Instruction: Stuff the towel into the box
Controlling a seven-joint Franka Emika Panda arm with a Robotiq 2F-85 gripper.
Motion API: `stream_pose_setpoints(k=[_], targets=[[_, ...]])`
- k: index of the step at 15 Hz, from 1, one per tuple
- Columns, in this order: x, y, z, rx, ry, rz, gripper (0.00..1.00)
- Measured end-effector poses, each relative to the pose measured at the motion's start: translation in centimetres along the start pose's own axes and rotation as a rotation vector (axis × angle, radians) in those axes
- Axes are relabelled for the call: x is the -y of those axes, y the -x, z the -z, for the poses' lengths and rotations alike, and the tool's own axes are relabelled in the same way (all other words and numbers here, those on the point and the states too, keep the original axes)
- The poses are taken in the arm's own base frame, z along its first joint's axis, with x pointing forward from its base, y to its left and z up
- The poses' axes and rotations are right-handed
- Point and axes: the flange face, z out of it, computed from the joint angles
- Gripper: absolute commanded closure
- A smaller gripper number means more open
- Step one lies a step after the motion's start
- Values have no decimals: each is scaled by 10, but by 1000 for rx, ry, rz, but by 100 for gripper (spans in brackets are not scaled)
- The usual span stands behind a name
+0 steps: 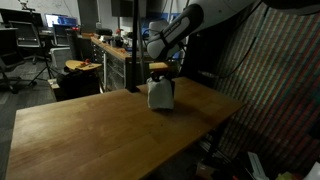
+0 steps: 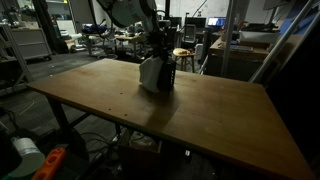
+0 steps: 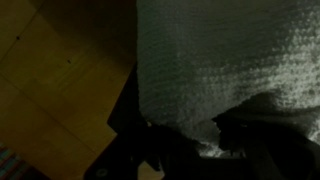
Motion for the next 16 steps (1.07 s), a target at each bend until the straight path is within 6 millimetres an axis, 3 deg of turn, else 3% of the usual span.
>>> stream_pose_setpoints(k=[6,7,9,13,16], targets=[[-9,-1,-14,23,18,-17,93],[-9,-1,-14,24,17,-18,62],[-8,-1,-14,28,13,-21,55],[-7,0,-12,43,-11,-24,23],[-8,-2,10,23,-36,-21,2]])
